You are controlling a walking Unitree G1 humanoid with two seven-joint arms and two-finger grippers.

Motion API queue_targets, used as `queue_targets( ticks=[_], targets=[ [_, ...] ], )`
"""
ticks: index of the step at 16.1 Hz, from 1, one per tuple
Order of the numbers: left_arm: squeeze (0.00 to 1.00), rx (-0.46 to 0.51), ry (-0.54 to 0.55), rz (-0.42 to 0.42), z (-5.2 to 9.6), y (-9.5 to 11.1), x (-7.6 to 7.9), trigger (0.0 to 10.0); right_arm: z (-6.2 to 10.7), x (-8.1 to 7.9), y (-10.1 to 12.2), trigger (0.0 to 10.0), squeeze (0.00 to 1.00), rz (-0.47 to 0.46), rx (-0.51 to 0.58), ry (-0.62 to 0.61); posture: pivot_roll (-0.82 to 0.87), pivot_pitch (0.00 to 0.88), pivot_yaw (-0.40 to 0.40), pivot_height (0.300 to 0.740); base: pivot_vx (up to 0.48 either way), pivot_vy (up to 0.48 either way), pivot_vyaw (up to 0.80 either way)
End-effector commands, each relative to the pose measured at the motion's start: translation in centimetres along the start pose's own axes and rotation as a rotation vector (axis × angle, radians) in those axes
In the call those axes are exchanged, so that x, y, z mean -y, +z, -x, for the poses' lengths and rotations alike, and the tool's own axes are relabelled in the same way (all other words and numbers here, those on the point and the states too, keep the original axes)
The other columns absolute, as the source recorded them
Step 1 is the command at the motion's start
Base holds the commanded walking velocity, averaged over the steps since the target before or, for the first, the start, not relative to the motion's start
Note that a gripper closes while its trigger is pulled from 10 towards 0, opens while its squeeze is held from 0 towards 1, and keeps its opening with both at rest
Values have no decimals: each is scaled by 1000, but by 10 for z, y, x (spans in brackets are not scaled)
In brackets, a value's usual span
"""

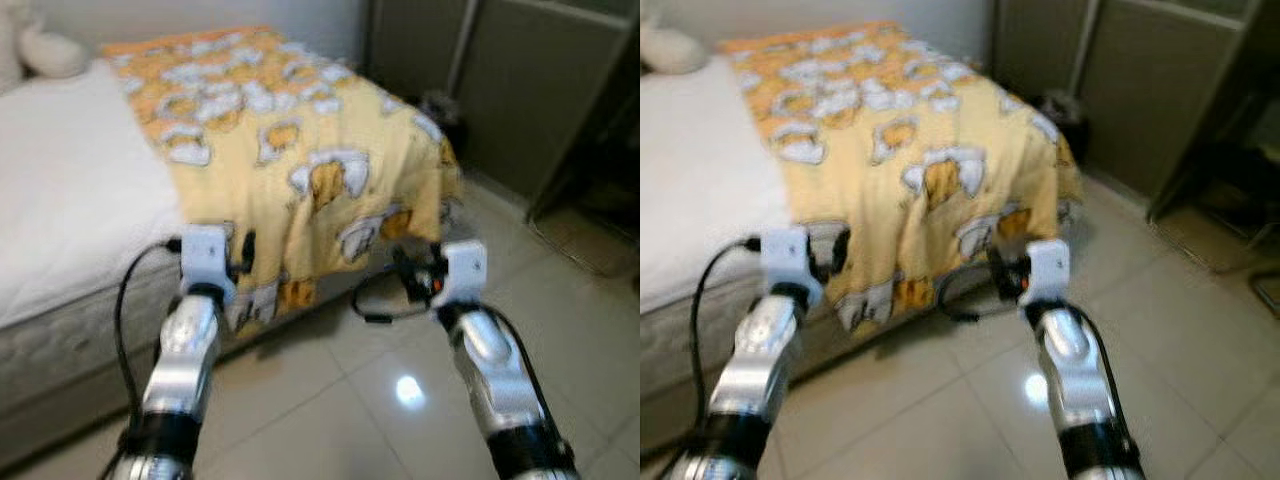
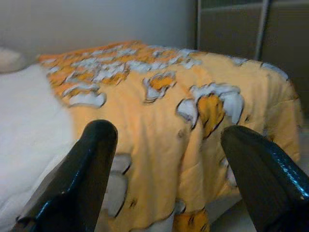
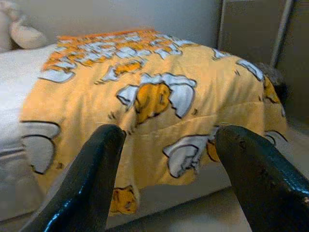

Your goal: Clean up the room

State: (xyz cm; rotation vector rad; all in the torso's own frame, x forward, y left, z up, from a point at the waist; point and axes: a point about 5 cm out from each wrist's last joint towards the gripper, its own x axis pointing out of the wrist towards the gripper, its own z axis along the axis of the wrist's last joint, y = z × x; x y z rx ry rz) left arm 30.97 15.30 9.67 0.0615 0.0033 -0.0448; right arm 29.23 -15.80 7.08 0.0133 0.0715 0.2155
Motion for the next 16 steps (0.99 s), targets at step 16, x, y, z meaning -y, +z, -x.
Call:
queue_targets(
  ticks=[16],
  targets=[
    [0, -12, 64, 52, 46, -11, -43, 10000, 28, 22, 5, 10000, 0, -57, 66, -146, -80, 0, 45, 740, 480, 0, 533]
  ],
)
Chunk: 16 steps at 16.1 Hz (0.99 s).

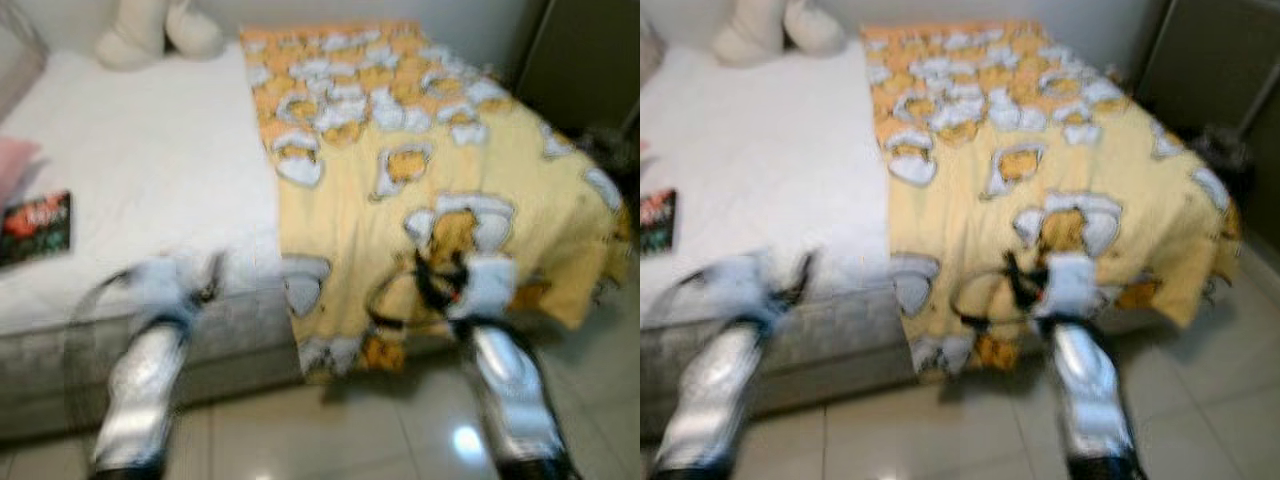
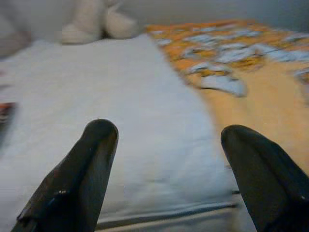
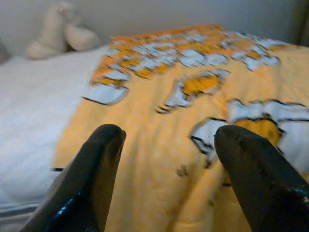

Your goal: Clean up the room

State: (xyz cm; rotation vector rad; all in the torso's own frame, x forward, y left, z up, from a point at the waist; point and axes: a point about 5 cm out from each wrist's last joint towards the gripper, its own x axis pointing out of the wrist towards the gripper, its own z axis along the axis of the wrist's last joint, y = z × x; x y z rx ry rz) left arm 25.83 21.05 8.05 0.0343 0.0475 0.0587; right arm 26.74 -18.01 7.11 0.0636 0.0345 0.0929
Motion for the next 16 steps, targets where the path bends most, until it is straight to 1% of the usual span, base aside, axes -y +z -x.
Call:
queue_targets(
  ticks=[1, 2, 3, 4, 5, 6, 7, 8, 9, 12, 13, 15, 16],
  targets=[
    [0, 22, -47, 10, 4, 7, 8, 10000, 4, 6, 6, 10000, 0, -3, 16, -20, -72, 0, 43, 740, 480, 0, 438],
    [0, -5, -56, 1, 19, 3, 5, 10000, 14, 10, 5, 10000, 0, 7, 10, -27, -66, 0, 40, 740, 480, 0, 444],
    [0, -20, -79, -3, 28, 1, 8, 10000, 21, 12, 3, 10000, 0, 11, 1, -35, -65, 0, 37, 740, 480, 0, 444],
    [0, -31, -94, -4, 33, 0, 11, 10000, 28, 12, 0, 10000, 0, 12, -6, -39, -61, 0, 34, 740, 480, 0, 444],
    [0, -46, -105, -16, 40, -2, 14, 10000, 40, 7, -6, 10000, 0, 19, -34, -18, -58, 0, 28, 740, 0, 0, 450],
    [0, -51, -110, -32, 41, -3, 15, 10000, 42, 5, -7, 10000, 0, 28, -43, -2, -58, 0, 28, 740, 0, 0, 538],
    [0, -58, -108, -67, 40, -4, 17, 10000, 43, 4, -8, 10000, 0, 45, -69, 11, -60, 0, 24, 740, 0, 0, 0],
    [0, -48, -107, -64, 36, -5, 21, 10000, 42, 6, -8, 10000, 0, 50, -78, 4, -58, 0, 18, 740, 0, 0, 0],
    [0, -32, -110, -48, 30, -5, 26, 10000, 37, 7, -5, 10000, 0, 30, -58, -10, -57, 0, 18, 740, 0, 0, 0],
    [0, -43, -124, -42, 18, -6, 27, 10000, 26, 12, 2, 10000, 0, 14, -27, -44, -61, 0, 25, 740, 0, -465, 685],
    [0, -42, -141, -56, 16, -4, 29, 10000, 22, 13, 3, 10000, 0, 13, -23, -57, -63, 0, 28, 740, 0, -450, 644],
    [0, -37, -140, -54, 12, -2, 31, 10000, 19, 10, 3, 10000, 0, 8, -22, -58, -64, 0, 34, 740, 0, -450, 644],
    [0, -31, -125, -52, 7, -1, 30, 10000, 16, 5, 1, 10000, 0, 6, -27, -46, -61, 0, 37, 740, 0, -450, 650]
  ],
)
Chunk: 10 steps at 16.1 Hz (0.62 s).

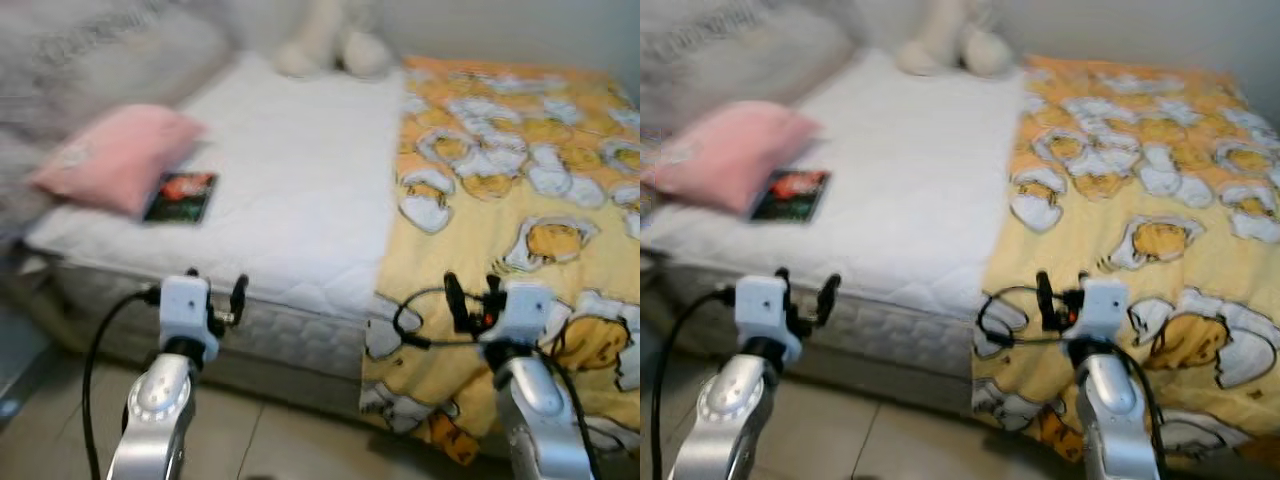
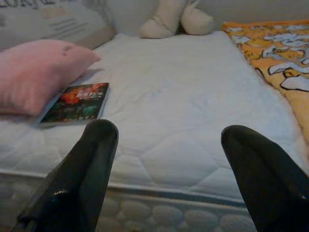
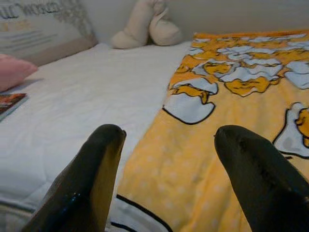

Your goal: Clean up the room

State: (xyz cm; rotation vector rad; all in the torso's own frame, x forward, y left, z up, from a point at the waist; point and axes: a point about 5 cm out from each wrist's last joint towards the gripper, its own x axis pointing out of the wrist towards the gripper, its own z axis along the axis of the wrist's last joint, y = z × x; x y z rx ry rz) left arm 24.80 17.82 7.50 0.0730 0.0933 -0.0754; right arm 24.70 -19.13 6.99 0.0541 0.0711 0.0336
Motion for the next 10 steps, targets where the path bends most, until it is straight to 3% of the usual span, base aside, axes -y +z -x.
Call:
queue_targets(
  ticks=[1, 2, 5, 10],
  targets=[
    [0, 7, 29, -48, -9, 4, -4, 10000, -7, -9, 1, 10000, 0, -6, 1, 28, -57, 0, 39, 740, 0, 0, 619],
    [0, -15, 40, -84, -11, 2, -5, 10000, -8, -11, 0, 10000, 0, -10, -4, 35, -55, 0, 38, 740, 0, 0, 613],
    [0, -60, 66, -20, -4, -9, -13, 10000, -5, -9, -4, 10000, 0, -15, -31, 55, -55, 0, 36, 740, 0, 0, 604],
    [0, 16, 33, -19, -10, 7, -2, 10000, -7, -8, -6, 10000, 0, -1, -44, 76, -59, 0, 18, 740, 0, 0, 584]
  ],
)
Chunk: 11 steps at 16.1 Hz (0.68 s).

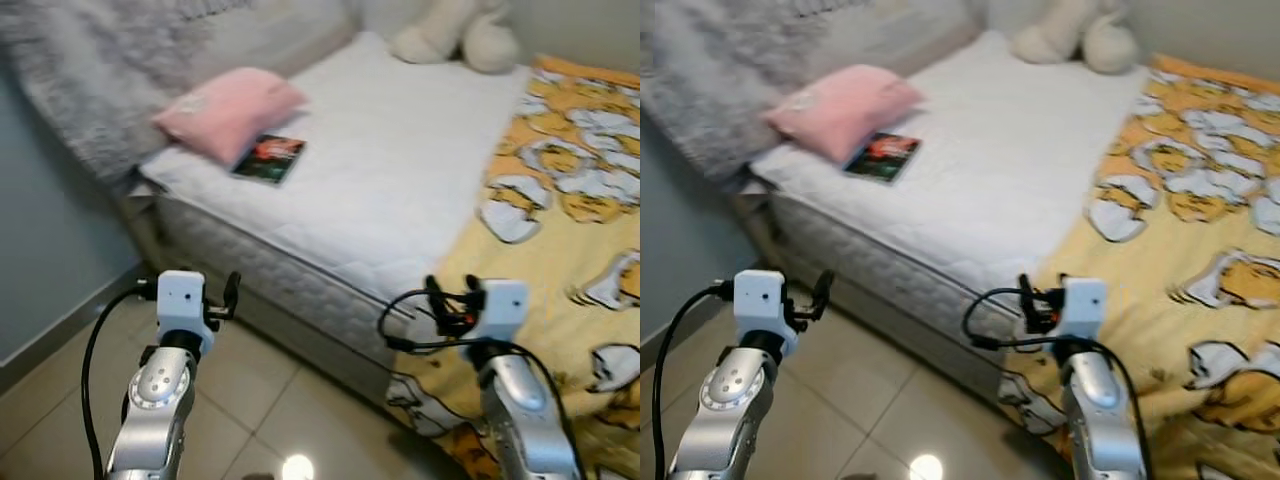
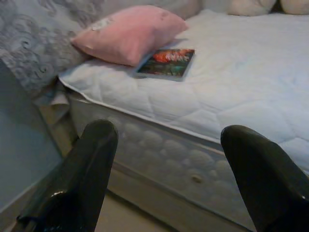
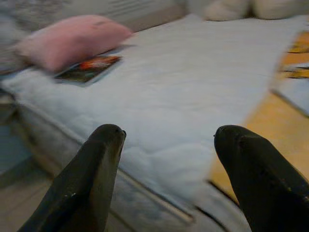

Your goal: Clean up the room

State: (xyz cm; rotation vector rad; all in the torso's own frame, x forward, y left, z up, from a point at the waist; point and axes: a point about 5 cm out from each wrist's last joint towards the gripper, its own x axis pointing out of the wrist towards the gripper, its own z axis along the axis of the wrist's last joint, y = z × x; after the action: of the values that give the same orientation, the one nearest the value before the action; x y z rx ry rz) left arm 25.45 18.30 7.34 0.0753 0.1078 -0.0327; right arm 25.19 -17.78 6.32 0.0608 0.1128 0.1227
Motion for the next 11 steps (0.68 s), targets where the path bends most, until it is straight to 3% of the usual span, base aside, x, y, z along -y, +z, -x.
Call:
queue_targets(
  ticks=[1, 4, 11],
  targets=[
    [0, 42, -26, -1, -3, 11, 3, 10000, -2, 5, 2, 10000, 0, 14, -3, 4, -60, 0, 16, 740, 307, 0, 581],
    [0, 25, 15, 67, -6, 14, -1, 10000, -7, 9, 3, 10000, 0, 22, -10, 13, -60, 0, 16, 740, 475, 0, 575],
    [0, -2, 19, 64, -6, 13, 0, 10000, -9, 2, -1, 10000, 0, 11, -28, 54, -48, 0, 19, 740, 474, 0, 554]
  ],
)
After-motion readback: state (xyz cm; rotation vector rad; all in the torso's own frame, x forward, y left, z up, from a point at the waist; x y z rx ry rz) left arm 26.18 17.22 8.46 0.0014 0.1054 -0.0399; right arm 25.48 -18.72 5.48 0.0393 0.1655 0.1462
